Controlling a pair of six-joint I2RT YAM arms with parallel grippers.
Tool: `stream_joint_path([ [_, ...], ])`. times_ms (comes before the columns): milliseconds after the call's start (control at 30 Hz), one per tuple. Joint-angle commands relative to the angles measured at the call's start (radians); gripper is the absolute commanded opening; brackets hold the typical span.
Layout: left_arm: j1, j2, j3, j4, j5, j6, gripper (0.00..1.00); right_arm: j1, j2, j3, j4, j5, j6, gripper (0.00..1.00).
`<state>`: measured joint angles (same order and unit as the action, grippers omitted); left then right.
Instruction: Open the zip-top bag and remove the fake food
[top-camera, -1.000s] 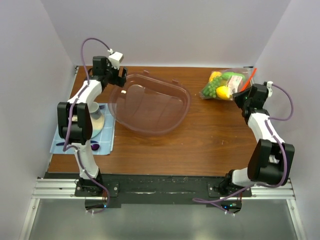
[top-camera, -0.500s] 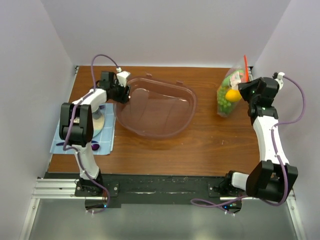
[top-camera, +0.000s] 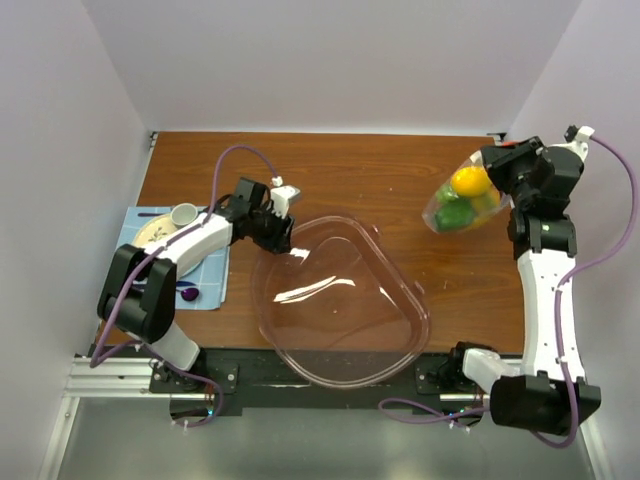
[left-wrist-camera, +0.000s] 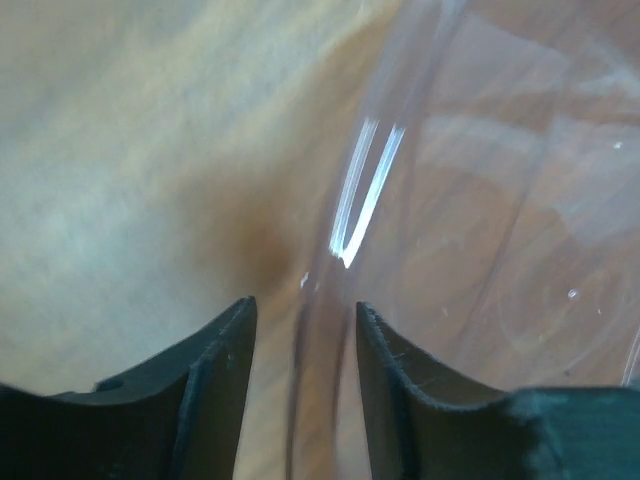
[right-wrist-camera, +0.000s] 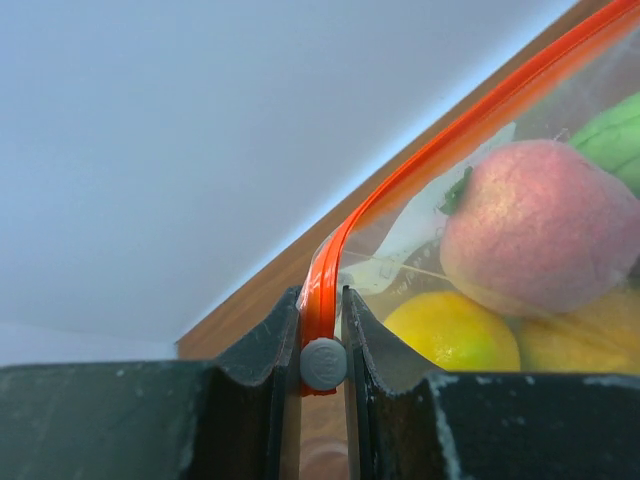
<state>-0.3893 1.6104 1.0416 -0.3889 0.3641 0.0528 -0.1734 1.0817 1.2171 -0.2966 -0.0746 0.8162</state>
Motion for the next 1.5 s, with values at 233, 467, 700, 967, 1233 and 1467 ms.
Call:
stream_joint_path([
  [233,0.0,-0.001,0.061,0.012,-0.319,-0.257,0.26,0.09,-0.094,0.099,0.005,-0.068,-0.032,0.0],
  [467,0.138,-0.003,0.034,0.018,-0.329,-0.37,0.2,0.166,-0.034,0.206,0.051,-0.191,0.032,0.0],
  [700,0.121,-0.092,-0.043,0.059,-0.235,-0.372,0.23,0.452,0.029,0.243,0.04,-0.116,-0.003,0.0],
  [967,0.112,-0.23,-0.129,0.079,-0.09,-0.386,0.7,0.649,0.13,0.191,0.031,-0.031,-0.014,0.0],
  [1233,0.101,-0.239,-0.114,0.081,-0.013,-0.357,0.69,0.704,0.147,0.176,-0.12,0.087,-0.035,0.0],
  [1467,-0.002,-0.182,-0.087,-0.014,0.167,-0.19,0.65,0.701,0.09,0.148,-0.3,0.31,-0.087,0.0],
])
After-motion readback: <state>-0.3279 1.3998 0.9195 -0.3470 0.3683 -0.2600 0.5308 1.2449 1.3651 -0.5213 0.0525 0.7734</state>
